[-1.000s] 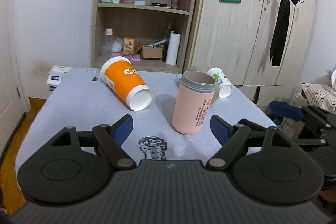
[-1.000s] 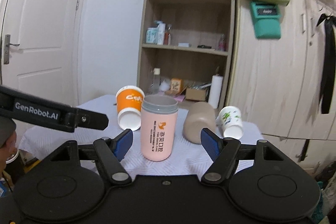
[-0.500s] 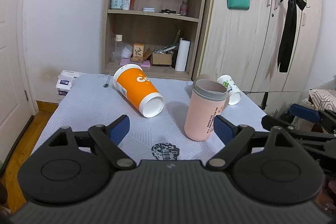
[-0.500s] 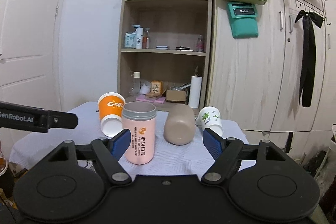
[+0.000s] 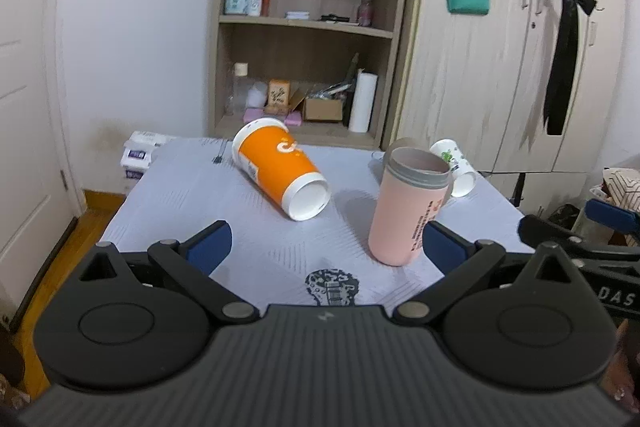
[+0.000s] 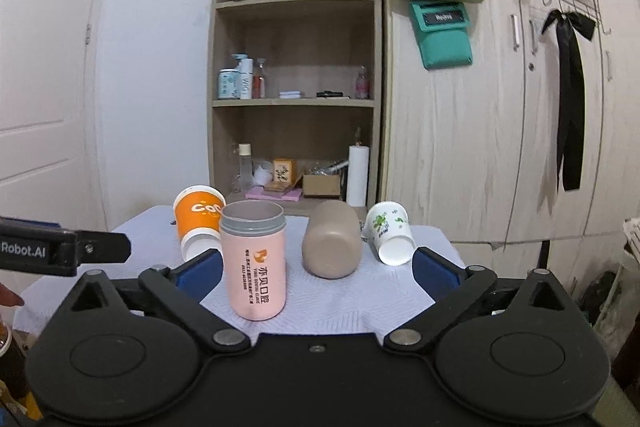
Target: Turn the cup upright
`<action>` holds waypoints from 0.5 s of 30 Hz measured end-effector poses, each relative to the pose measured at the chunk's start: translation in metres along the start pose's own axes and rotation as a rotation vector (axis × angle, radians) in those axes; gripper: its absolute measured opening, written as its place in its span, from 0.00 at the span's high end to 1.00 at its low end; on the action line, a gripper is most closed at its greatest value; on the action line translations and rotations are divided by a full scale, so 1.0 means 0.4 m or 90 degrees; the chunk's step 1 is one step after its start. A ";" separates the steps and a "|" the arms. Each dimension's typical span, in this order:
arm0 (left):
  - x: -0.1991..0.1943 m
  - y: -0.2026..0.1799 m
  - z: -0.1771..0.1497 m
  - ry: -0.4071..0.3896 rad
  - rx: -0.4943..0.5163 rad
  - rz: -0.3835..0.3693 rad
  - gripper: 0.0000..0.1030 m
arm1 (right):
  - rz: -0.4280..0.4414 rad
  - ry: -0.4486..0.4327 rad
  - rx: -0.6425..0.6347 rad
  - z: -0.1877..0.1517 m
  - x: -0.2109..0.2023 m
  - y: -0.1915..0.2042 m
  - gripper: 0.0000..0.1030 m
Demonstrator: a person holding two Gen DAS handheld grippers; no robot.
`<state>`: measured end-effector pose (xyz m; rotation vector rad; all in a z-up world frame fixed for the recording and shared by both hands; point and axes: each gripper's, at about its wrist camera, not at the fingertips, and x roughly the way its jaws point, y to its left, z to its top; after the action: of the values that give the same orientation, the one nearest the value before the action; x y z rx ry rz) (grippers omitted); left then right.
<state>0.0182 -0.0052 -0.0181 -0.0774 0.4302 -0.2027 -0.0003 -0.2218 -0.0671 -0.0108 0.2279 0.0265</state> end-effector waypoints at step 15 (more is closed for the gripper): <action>0.015 0.008 -0.003 0.023 -0.012 0.055 0.00 | -0.011 0.020 0.007 0.003 0.003 0.001 0.00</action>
<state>0.0236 -0.0035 -0.0219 -0.0741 0.4701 -0.1145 0.0010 -0.2213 -0.0660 -0.0025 0.2589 0.0077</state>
